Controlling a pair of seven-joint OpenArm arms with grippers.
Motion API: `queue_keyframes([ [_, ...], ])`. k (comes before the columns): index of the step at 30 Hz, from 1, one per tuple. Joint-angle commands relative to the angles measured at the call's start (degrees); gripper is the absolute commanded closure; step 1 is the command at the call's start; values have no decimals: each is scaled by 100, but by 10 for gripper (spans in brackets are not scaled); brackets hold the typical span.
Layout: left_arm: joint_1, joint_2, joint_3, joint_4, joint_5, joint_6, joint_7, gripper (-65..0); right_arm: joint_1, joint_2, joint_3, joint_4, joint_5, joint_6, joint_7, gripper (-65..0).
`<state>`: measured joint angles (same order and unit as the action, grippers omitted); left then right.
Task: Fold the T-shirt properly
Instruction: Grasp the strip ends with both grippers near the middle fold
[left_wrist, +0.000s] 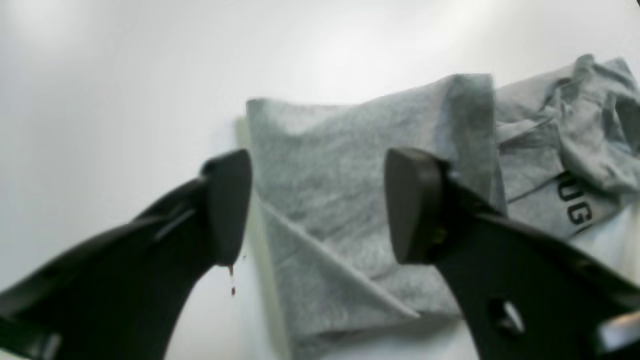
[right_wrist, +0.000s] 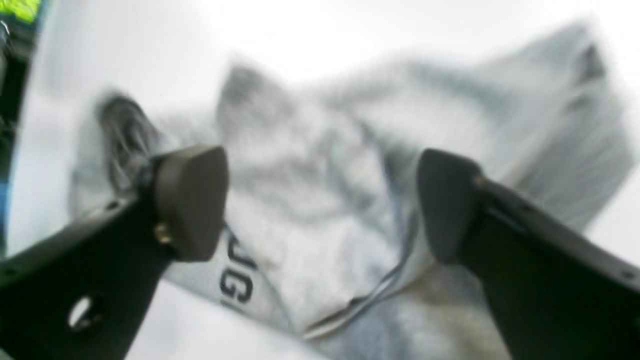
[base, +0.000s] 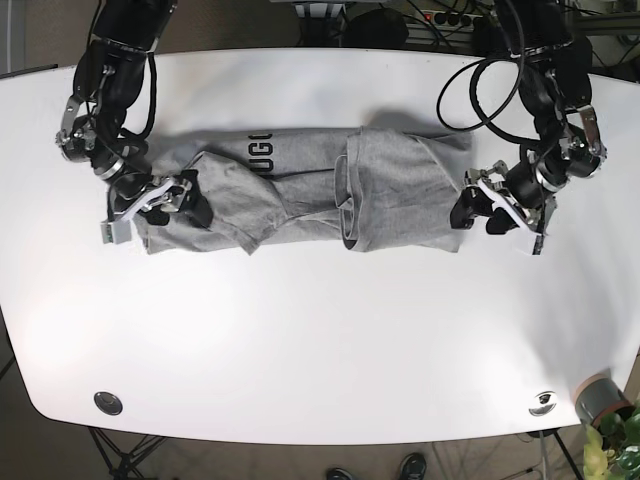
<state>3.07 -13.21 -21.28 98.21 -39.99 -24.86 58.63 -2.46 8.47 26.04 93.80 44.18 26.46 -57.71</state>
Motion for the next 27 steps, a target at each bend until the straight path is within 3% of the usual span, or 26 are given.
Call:
queue_keyframes([
  [1, -92, -63, -145, -173, -269, -15, -127, -403, 83, 221, 169, 93, 360, 5, 97, -563],
  [5, -100, -107, -189, -657, -278, -112, -136, -386, 329, 441, 389, -215, 439, -4, 26, -545],
  [10, -127, -222, -198, -1316, -269, -832, -144, -385, 751, 810, 776, -1349, 439, 14, -79, -547],
  [16, -180, -283, -136, -1632, 205, -991, -470, -385, 1024, 1197, 794, -2369, 448, 40, -44, -547],
  [25, -188, -310, -66, -1782, 346, -1254, -540, -385, 1050, 1153, 767, -2826, 439, 49, 61, -547],
  [27, -188, -310, -66, -1755, 346, -1254, -540, -385, 918, 977, 679, -2782, 439, 49, 61, -544],
])
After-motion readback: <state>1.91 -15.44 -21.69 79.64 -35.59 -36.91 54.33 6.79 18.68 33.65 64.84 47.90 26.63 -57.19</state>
